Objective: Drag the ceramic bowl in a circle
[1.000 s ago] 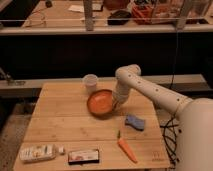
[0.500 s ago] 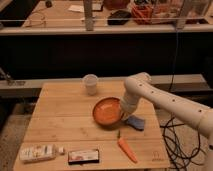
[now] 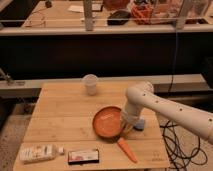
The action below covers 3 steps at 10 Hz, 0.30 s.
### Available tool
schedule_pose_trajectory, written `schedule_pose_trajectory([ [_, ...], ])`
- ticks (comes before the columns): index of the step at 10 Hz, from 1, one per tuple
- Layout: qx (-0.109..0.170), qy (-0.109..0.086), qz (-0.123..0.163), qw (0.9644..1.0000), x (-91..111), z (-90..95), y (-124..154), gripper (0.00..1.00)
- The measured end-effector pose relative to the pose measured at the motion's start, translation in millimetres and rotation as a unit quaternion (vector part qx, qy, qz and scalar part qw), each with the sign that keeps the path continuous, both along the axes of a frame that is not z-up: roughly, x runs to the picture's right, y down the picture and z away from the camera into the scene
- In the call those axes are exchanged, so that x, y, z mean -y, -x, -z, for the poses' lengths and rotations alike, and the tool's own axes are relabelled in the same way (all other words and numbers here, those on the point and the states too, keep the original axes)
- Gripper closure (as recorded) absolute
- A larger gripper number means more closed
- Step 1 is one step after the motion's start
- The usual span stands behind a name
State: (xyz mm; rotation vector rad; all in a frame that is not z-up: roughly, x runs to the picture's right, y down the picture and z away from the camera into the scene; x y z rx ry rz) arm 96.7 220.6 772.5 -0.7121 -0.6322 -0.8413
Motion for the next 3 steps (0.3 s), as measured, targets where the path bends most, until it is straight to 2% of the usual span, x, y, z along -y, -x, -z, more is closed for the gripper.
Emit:
schedule_pose_trajectory([
  [3,0.059,0.016,0.037,0.9974,-15.2,-3.5,53.7,1.0],
])
